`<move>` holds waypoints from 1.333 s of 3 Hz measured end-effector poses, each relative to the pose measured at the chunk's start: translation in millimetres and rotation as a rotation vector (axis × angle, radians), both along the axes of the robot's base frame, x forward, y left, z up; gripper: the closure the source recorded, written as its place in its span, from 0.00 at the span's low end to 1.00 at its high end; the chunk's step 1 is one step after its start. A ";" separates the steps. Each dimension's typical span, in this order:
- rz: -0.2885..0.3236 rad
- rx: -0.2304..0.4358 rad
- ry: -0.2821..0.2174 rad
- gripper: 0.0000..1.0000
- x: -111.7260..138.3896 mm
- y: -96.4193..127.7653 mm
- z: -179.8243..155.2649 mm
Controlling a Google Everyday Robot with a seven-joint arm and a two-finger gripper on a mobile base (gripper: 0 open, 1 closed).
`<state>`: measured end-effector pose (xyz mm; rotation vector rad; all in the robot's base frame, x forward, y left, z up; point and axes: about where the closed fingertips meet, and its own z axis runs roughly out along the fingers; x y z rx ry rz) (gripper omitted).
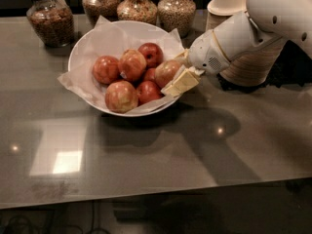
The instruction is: Pick apple from white bowl
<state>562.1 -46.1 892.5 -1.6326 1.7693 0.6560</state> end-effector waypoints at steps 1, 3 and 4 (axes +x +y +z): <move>0.033 -0.006 -0.011 1.00 0.5 9.8 10.7; 0.220 -0.041 -0.086 1.00 -9.0 56.6 54.1; 0.330 -0.040 -0.121 1.00 -20.9 61.7 61.6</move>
Offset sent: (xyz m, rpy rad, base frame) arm -0.0029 0.0609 0.0680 -0.0391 -0.0931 0.2173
